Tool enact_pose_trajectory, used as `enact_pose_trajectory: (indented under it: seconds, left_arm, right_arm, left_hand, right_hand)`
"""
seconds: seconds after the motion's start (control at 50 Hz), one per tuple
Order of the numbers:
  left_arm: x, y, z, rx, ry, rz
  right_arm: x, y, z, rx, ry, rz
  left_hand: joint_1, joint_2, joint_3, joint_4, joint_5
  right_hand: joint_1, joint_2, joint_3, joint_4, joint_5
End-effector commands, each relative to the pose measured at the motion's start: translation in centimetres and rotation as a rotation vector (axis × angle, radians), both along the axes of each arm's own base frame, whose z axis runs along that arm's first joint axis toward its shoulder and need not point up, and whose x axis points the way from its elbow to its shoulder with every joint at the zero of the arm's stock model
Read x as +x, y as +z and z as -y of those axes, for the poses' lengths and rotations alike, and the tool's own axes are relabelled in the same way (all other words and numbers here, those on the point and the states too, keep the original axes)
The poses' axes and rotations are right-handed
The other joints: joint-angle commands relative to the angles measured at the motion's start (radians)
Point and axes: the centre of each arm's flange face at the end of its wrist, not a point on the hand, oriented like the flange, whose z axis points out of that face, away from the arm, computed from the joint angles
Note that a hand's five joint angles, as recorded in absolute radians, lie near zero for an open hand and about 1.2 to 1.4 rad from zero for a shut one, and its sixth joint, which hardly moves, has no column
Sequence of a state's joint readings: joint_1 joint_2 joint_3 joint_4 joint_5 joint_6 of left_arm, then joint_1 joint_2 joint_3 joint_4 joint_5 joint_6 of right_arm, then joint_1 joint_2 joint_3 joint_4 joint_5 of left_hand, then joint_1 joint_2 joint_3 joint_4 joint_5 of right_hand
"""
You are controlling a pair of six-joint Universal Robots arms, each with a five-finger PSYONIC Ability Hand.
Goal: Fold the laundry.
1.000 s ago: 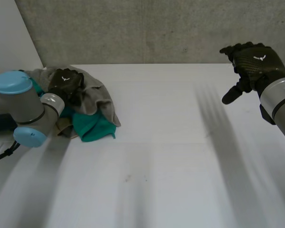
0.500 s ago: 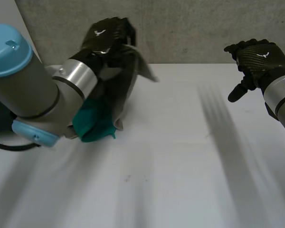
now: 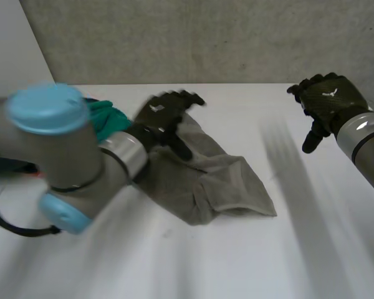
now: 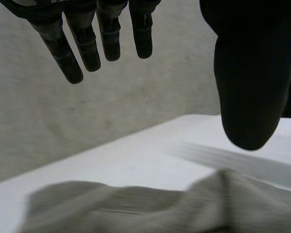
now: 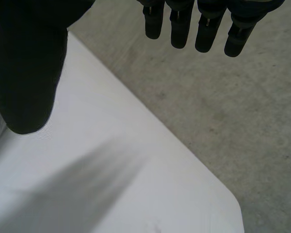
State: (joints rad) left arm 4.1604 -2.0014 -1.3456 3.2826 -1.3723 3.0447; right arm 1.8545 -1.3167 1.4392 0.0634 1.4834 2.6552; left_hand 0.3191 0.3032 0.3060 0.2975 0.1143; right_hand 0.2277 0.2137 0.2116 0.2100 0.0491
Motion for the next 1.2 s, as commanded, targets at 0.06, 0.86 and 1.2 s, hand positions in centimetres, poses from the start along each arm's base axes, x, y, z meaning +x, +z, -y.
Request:
enact_pose_trajectory:
  seconds: [0.06,0.86,1.2]
  left_arm:
    - [4.1,-0.4,-0.4,0.002,0.086,0.068]
    - [8.0,-7.3,3.9,-0.100,0.179,0.393]
    - [7.0,-11.4,7.7,-0.144,0.148,0.537]
  right_arm:
    - [3.5,-3.3,-4.5,0.151,0.181,-0.084]
    - [-4.3,-10.9,0.4,0.121,-0.125,-0.468]
    - [-6.3,-11.6,1.4,0.096,-0.196,-0.448]
  left_hand:
    - [-0.015,0.001,-0.001,0.007,0.016]
    - [-0.056,-0.040,-0.043,-0.034,-0.025]
    - [-0.029,-0.013,-0.016,-0.008,0.001]
  right_hand:
    - [-0.053,-0.039,-0.037,-0.035,-0.049]
    - [1.169,1.183,1.185,1.186,1.173]
    - [1.169,1.183,1.185,1.186,1.173]
